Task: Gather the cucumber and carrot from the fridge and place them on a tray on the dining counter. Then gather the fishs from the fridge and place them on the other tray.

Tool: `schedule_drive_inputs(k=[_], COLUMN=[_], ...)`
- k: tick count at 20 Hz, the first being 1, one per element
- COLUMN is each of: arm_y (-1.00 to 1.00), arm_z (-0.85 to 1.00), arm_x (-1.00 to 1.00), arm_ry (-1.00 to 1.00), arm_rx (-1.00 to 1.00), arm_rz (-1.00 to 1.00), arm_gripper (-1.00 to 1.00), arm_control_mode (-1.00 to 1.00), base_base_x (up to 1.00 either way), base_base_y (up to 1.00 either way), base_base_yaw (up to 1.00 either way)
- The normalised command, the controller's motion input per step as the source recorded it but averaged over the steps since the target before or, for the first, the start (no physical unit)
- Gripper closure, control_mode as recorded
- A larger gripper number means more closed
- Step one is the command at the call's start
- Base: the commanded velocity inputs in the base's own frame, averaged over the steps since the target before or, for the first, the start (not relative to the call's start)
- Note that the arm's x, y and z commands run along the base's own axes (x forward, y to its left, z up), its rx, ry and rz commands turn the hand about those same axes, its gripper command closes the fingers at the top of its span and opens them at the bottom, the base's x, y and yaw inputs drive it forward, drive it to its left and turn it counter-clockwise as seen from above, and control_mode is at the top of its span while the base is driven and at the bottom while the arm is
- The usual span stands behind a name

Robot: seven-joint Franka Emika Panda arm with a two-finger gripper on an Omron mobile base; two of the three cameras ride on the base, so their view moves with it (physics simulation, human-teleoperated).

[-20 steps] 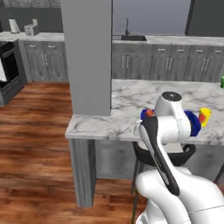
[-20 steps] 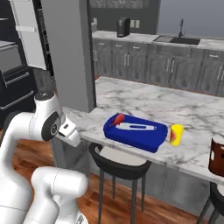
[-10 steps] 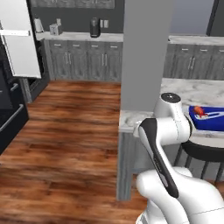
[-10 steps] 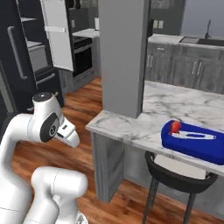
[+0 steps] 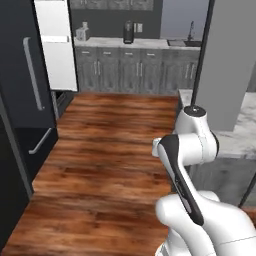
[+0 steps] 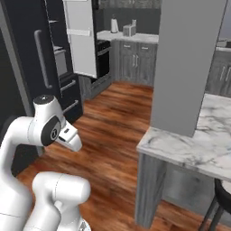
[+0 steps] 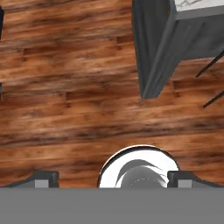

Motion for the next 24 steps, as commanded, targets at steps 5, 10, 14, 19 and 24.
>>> schedule_drive_inputs(k=[5,10,14,19,24], arm_y=[0.00,0.00,0.00,0.00,0.00], arm_z=[0.00,0.00,0.00,0.00,0.00], arm_x=[0.00,0.00,0.00,0.00,0.00], arm_ry=[0.00,0.00,0.00,0.00,0.00], arm_rx=[0.00,0.00,0.00,0.00,0.00], arm_rz=[0.00,0.00,0.00,0.00,0.00], arm_gripper=[-1.00,-1.00,-1.00,-1.00,-1.00], arm_control_mode=[1.00,1.00,1.00,1.00,1.00], base_base_x=[0.85,0.87,0.87,0.87,0.84], base_base_y=[0.75,0.59,0.13,0.03,0.07], base_base_yaw=[-0.20,-0.23,-0.13,-0.08,-0.01])
